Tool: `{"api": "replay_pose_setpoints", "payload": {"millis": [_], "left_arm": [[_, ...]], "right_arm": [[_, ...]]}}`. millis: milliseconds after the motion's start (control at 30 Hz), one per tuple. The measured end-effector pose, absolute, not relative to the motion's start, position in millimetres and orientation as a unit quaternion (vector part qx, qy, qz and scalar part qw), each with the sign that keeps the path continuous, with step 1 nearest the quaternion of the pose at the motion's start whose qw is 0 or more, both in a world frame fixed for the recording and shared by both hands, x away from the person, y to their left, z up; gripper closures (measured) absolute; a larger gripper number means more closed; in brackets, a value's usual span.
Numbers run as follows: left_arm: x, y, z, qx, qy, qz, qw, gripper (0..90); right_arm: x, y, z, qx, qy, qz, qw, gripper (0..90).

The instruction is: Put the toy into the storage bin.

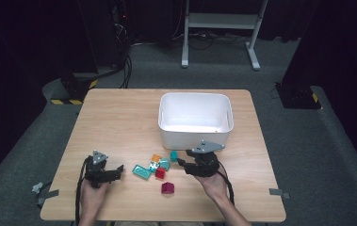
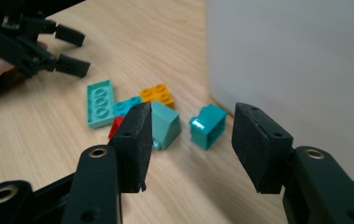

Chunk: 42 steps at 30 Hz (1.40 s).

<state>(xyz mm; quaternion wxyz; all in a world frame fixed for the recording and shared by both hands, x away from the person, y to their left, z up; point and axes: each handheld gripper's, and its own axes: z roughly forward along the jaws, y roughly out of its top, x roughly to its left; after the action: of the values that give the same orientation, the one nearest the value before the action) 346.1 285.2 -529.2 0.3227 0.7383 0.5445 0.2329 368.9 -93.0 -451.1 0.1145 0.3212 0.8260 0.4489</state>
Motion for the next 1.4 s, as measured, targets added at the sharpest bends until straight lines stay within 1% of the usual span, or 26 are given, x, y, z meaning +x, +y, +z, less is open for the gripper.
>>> {"api": "replay_pose_setpoints", "payload": {"millis": [500, 700, 1167, 1300, 1400], "left_arm": [[346, 285, -529, 0.738, 0.545, 0.233, 0.323, 11.5], [346, 285, -529, 0.738, 0.545, 0.233, 0.323, 11.5], [346, 285, -529, 0.738, 0.545, 0.233, 0.323, 11.5], [346, 285, -529, 0.738, 0.545, 0.233, 0.323, 11.5], [346, 285, -529, 0.738, 0.545, 0.233, 0.323, 11.5]], "right_arm": [[338, -75, -488, 0.281, 0.854, 0.436, 0.050, 46.2], [329, -68, -499, 0.264, 0.860, 0.435, 0.031, 44.3], [327, -56, -512, 0.244, 0.874, 0.419, 0.023, 43.0], [329, -54, -516, 0.245, 0.877, 0.412, 0.026, 45.7], [329, -53, -518, 0.243, 0.881, 0.406, 0.031, 49.3]]}}
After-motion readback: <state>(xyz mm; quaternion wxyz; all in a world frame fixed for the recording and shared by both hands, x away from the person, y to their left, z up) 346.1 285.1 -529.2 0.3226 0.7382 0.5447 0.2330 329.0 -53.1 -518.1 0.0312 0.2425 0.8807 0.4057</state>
